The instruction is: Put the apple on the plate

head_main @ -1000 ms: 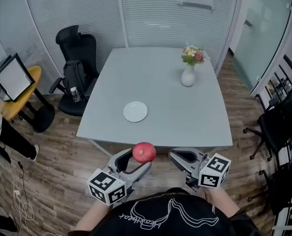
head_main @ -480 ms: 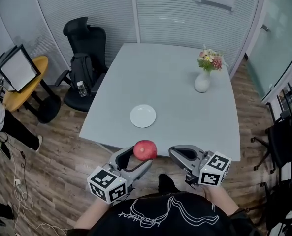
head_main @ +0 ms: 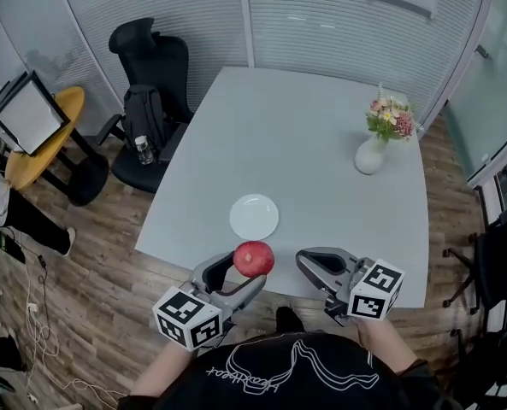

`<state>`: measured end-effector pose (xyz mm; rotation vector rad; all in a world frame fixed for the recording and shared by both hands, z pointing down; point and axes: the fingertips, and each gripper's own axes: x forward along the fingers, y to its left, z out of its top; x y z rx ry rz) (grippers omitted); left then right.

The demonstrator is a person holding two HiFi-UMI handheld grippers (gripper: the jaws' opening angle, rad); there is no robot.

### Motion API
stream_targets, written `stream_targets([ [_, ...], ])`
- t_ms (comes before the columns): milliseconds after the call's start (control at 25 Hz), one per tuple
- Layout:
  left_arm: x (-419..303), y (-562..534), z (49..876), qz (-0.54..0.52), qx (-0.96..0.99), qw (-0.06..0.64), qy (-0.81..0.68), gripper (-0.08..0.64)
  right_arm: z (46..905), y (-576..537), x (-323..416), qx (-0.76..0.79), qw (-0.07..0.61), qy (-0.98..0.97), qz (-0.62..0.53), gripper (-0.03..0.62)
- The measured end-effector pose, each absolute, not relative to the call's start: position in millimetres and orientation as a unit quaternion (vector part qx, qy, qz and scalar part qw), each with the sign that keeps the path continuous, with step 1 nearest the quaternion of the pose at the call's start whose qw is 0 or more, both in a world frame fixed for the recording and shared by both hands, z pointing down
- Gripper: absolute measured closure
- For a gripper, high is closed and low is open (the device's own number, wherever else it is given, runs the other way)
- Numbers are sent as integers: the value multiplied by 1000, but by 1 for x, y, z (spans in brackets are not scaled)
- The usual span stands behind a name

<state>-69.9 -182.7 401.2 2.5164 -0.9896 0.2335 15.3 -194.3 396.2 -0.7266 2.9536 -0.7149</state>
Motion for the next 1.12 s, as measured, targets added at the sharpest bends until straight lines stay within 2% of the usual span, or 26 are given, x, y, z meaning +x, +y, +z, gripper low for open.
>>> stream_targets([
  [560,-76,-255,431,92,896,228,-370,247,426,-250,14,-223,-29,940,-257,583],
  [1120,-80,-302,470,124,886,195,-401,247,454,-270,14,-223,-43,932,-284,583],
])
